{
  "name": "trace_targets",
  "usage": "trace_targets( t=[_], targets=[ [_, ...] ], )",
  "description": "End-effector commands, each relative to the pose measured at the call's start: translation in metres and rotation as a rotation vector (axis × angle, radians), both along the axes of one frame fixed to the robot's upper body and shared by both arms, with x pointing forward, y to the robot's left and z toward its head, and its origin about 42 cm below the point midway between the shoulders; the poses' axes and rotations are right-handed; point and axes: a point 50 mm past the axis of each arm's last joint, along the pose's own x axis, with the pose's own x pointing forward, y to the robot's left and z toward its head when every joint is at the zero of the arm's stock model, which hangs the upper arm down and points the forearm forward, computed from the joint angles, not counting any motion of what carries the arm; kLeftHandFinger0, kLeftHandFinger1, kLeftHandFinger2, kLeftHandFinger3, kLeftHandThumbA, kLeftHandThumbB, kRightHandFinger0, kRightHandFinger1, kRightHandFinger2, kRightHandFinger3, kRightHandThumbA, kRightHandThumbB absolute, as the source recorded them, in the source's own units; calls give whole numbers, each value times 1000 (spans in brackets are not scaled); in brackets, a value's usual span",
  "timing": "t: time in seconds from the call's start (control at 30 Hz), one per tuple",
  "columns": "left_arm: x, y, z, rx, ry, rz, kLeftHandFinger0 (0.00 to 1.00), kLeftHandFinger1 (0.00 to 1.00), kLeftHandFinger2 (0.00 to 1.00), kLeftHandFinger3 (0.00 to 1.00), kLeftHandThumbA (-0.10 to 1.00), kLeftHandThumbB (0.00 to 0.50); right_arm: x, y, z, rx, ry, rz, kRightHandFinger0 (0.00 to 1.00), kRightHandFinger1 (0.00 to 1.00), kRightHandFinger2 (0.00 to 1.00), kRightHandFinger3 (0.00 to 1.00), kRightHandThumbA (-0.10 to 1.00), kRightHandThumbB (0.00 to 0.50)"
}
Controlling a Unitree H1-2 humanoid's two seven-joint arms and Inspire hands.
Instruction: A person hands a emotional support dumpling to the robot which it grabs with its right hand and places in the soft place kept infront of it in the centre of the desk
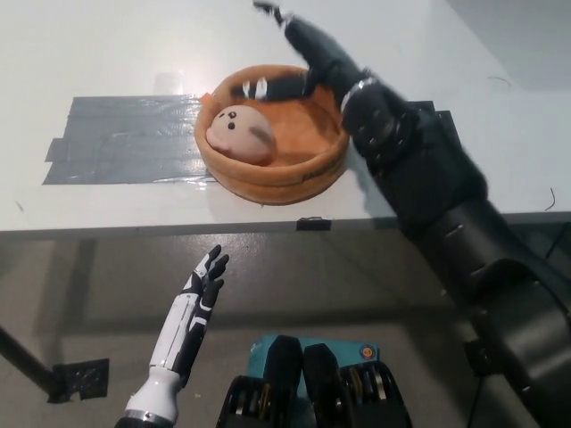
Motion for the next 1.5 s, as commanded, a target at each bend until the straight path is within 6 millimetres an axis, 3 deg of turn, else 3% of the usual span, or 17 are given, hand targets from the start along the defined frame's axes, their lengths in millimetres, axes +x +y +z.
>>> trace_targets(
  t=[0.0, 0.07, 0.1, 0.17, 0.33, 0.47, 0.53, 0.63, 0.73, 0.87, 0.9, 1.0, 1.07, 1.1, 1.13, 1.33, 1.47],
  targets=[
    [6, -1, 9, -15, -38, -19, 1000, 1000, 1000, 1000, 1000, 156, -10, -33, 77, 107, -143, 58, 1000, 1000, 1000, 1000, 1000, 466],
    [11, -1, 13, -8, -46, -20, 1000, 1000, 1000, 1000, 1000, 160, -23, -53, 99, 130, -198, 52, 1000, 1000, 1000, 1000, 1000, 494],
    [12, -1, 14, -3, -49, -18, 1000, 1000, 1000, 1000, 1000, 164, -33, -65, 107, 134, -241, 47, 1000, 1000, 1000, 1000, 1000, 453],
    [14, 0, 16, 1, -60, -19, 1000, 1000, 1000, 1000, 1000, 142, -57, -88, 118, 167, -324, 62, 1000, 1000, 1000, 1000, 1000, 451],
    [16, 2, 18, 15, -74, -9, 1000, 1000, 1000, 1000, 1000, 99, -116, -123, 116, 223, -412, 68, 1000, 1000, 1000, 1000, 1000, 418],
    [16, 4, 16, 15, -73, -10, 1000, 1000, 1000, 1000, 1000, 87, -172, -146, 82, 234, -451, 61, 1000, 1000, 1000, 1000, 1000, 423],
    [17, 3, 15, 11, -70, -5, 1000, 1000, 1000, 1000, 1000, 110, -197, -153, 67, 250, -446, 60, 1000, 1000, 1000, 1000, 1000, 415],
    [16, 3, 14, 10, -66, -6, 1000, 1000, 1000, 1000, 1000, 105, -226, -157, 48, 302, -454, 78, 1000, 1000, 1000, 1000, 1000, 383],
    [16, 3, 14, 16, -62, -4, 1000, 1000, 1000, 1000, 1000, 77, -259, -153, 13, 409, -408, 129, 1000, 1000, 1000, 1000, 1000, 362],
    [16, 3, 13, 15, -59, -9, 1000, 1000, 1000, 1000, 1000, 79, -266, -152, -28, 434, -332, 102, 1000, 1000, 1000, 1000, 987, 332],
    [16, 2, 12, 13, -54, -10, 1000, 1000, 1000, 1000, 1000, 82, -265, -153, -52, 425, -267, 64, 1000, 1000, 1000, 1000, 1000, 332],
    [13, 3, 10, 10, -53, -4, 1000, 1000, 1000, 1000, 1000, 80, -254, -154, -94, 456, -147, 33, 1000, 1000, 1000, 1000, 958, 316],
    [11, 4, 9, 10, -50, -3, 1000, 1000, 1000, 1000, 1000, 80, -251, -154, -111, 471, -102, 13, 1000, 1000, 1000, 1000, 938, 302],
    [10, 4, 8, 12, -48, -3, 1000, 1000, 1000, 1000, 1000, 82, -246, -154, -135, 493, -50, -9, 1000, 1000, 1000, 1000, 932, 253],
    [11, 3, 8, 16, -49, -3, 1000, 1000, 1000, 1000, 1000, 84, -241, -154, -155, 514, 3, -24, 1000, 1000, 1000, 1000, 962, 247],
    [11, 3, 5, 4, -40, 1, 1000, 1000, 1000, 1000, 1000, 80, -232, -150, -211, 544, 166, -60, 1000, 1000, 1000, 1000, 1000, 217],
    [10, 3, 4, 8, -38, 11, 1000, 1000, 1000, 1000, 1000, 92, -229, -146, -232, 551, 222, -58, 1000, 1000, 1000, 1000, 1000, 194]
  ],
)
